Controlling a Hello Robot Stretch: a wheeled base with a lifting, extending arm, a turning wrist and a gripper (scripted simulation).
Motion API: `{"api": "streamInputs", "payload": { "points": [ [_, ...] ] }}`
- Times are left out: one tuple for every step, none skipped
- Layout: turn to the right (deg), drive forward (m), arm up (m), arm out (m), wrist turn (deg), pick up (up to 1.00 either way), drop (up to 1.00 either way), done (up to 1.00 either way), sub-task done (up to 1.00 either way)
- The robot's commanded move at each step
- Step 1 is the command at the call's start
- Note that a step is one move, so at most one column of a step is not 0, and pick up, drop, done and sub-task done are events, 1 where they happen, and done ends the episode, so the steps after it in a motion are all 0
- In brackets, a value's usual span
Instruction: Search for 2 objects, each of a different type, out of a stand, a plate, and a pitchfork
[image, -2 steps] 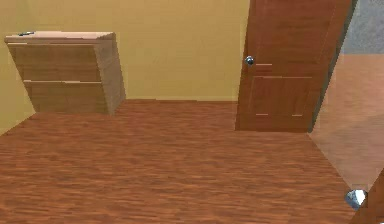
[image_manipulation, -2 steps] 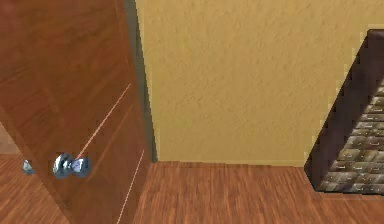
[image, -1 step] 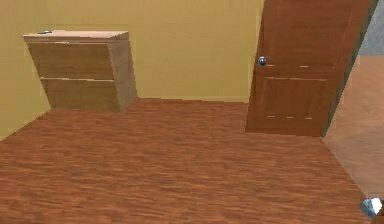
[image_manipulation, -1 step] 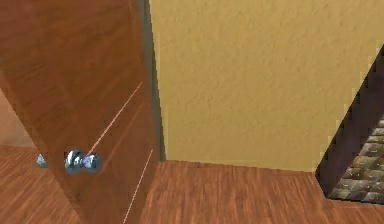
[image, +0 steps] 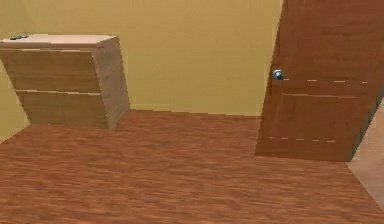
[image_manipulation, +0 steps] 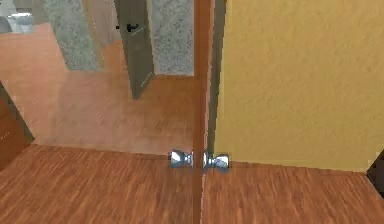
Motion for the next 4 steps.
{"api": "streamInputs", "payload": {
  "points": [
    [30.0,0.0,0.0,0.0,0.0,0.0,0.0,0.0,0.0],
    [0.0,0.6,0.0,0.0,0.0,0.0,0.0,0.0,0.0],
    [36.0,0.0,0.0,0.0,0.0,0.0,0.0,0.0,0.0],
    [0.0,1.0,0.0,0.0,0.0,0.0,0.0,0.0,0.0]
  ]
}}
